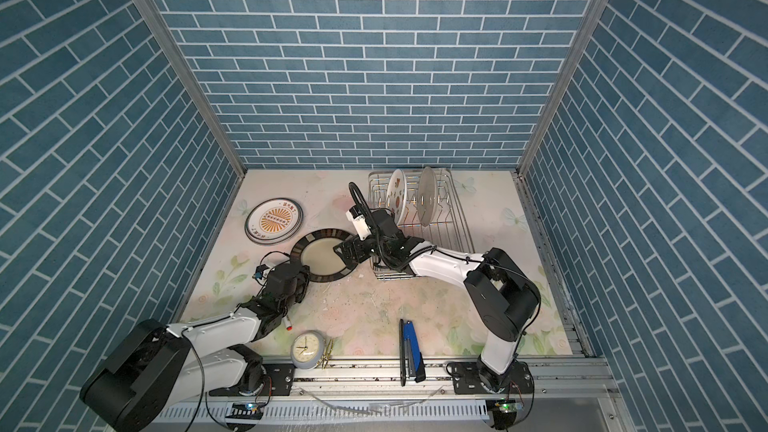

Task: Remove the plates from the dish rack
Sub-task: 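Lower the striped plate flat onto the table beside the sunburst stack with the left gripper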

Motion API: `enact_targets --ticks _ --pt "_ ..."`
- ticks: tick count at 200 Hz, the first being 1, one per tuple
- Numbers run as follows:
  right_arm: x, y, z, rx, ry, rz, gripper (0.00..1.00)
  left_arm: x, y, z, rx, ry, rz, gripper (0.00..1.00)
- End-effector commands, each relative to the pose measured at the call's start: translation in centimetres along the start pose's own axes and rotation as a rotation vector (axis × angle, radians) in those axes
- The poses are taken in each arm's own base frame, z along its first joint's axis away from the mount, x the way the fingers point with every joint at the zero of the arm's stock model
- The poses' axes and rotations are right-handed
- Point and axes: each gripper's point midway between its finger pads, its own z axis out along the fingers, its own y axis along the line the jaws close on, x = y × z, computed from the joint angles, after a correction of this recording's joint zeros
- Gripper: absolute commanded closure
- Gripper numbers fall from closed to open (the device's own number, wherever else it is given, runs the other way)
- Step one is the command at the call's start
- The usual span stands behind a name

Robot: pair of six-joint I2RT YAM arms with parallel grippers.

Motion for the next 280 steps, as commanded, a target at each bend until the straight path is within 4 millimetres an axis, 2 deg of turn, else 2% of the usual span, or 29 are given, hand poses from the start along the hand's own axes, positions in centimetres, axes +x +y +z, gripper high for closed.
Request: enact_targets --ticks 1,30,61,115,124,133,144,187,196,204,210,264,280 --pt "-0.3 0.4 0.6 -0.002 0.018 -0.026 0.01 -0.4 -2.7 0.0 0.069 -0.013 -0.042 0.87" --pt "-0.3 0.1 0.6 0.011 0.014 -0.026 0.01 -0.4 -1.9 0.3 0.061 -0.018 -0.068 0.81" --pt "-0.5 -0.1 0.4 0.026 0.008 -0.023 0.01 0.4 -1.9 1.2 0.062 0.016 -0.062 0.8" --pt "-0.5 -0.3 0.1 0.041 0.0 -0.029 0.01 0.7 -1.6 1.9 0.036 0.016 -0.061 0.75" --pt "-0.7 -0.3 -0.1 0.044 -0.005 -0.03 0.01 0.6 -1.7 1.9 0.042 0.012 -0.062 0.72" --pt "-0.7 -0.3 -0.2 0.044 -0.005 -0.03 0.01 0.5 -1.7 2.0 0.038 0.004 -0.061 0.63" --pt "-0.7 -0.2 -0.3 0.043 -0.008 -0.032 0.01 0.3 -1.6 2.0 0.024 -0.006 -0.057 0.57" --pt "-0.9 -0.3 -0.6 0.052 -0.023 -0.039 0.01 0.1 -1.5 1.9 0.023 -0.014 -0.059 0.55" --pt "-0.9 -0.3 -0.7 0.053 -0.025 -0.038 0.01 -0.1 -1.3 1.8 0.005 -0.025 -0.056 0.51" --pt "-1.0 -0.3 -0.8 0.055 -0.029 -0.04 0.01 -0.2 -1.1 1.8 -0.006 -0.032 -0.052 0.4" --pt "-1.0 -0.3 -0.8 0.056 -0.031 -0.04 0.01 -0.3 -1.0 1.7 -0.008 -0.037 -0.049 0.37" --pt "-1.0 -0.3 -0.9 0.054 -0.037 -0.039 0.01 -0.5 -0.8 1.7 -0.008 -0.049 -0.049 0.31" --pt "-1.1 -0.4 -1.0 0.062 -0.043 -0.038 0.01 -1.1 -0.6 1.4 -0.01 -0.079 -0.047 0.25"
